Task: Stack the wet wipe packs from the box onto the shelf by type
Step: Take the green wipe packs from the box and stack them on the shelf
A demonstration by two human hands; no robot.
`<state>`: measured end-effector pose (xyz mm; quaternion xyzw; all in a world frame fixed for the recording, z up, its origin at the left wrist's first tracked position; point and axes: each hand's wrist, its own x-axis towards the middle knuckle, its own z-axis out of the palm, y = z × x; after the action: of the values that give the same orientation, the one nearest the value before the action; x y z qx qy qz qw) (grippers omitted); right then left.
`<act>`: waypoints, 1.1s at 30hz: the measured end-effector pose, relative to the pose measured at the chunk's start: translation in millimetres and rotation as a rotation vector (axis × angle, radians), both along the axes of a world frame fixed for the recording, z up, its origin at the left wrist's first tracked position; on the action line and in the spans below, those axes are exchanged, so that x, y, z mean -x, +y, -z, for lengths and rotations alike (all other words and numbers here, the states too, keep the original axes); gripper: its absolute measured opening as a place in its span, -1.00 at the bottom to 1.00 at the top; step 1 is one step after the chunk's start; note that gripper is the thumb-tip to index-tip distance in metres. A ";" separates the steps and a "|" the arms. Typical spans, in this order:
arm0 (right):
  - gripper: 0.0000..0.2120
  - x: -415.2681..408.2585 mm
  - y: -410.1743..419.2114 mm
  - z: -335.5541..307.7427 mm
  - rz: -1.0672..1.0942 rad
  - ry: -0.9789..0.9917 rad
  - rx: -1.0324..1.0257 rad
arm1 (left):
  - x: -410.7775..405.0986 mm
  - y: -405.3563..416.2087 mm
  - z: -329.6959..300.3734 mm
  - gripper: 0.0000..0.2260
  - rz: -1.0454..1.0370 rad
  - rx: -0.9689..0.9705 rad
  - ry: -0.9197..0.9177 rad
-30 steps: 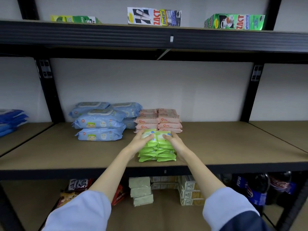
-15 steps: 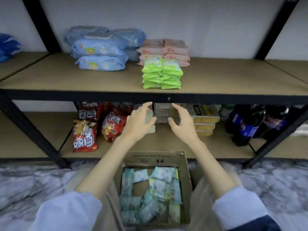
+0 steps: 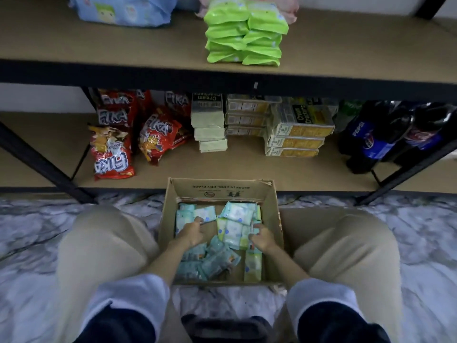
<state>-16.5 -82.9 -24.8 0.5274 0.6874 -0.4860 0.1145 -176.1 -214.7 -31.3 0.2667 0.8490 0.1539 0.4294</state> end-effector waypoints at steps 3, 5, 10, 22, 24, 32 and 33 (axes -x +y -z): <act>-0.58 -9.6 -1.5 30.0 0.036 -0.045 0.050 | 1.1 0.6 25.5 -0.57 0.018 0.024 -0.003; -0.59 -10.7 4.1 46.6 0.062 -0.053 0.068 | -0.3 4.4 38.5 -0.55 -0.025 0.037 -0.028; -0.54 8.2 34.8 86.2 0.033 -0.027 0.012 | 13.3 40.1 67.9 -0.57 -0.029 -0.068 0.059; -0.25 18.1 58.8 172.9 0.070 -0.041 0.041 | 14.7 127.2 166.4 -0.54 -0.314 -0.347 -0.122; -0.22 15.6 55.1 172.3 0.047 -0.065 0.012 | 12.1 132.1 173.3 -0.57 -0.369 -0.375 -0.119; -0.21 21.2 47.2 188.6 0.041 -0.190 -0.061 | 32.2 95.4 180.2 -0.69 -0.576 -0.524 -0.144; -0.22 21.2 45.3 187.2 0.029 -0.195 -0.082 | 37.2 81.1 178.7 -0.69 -0.633 -0.554 -0.070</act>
<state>-37.7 -37.6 -212.0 0.5863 0.6847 -0.4054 0.1520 -213.3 -133.6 -210.0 0.0927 0.8003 0.5098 0.3016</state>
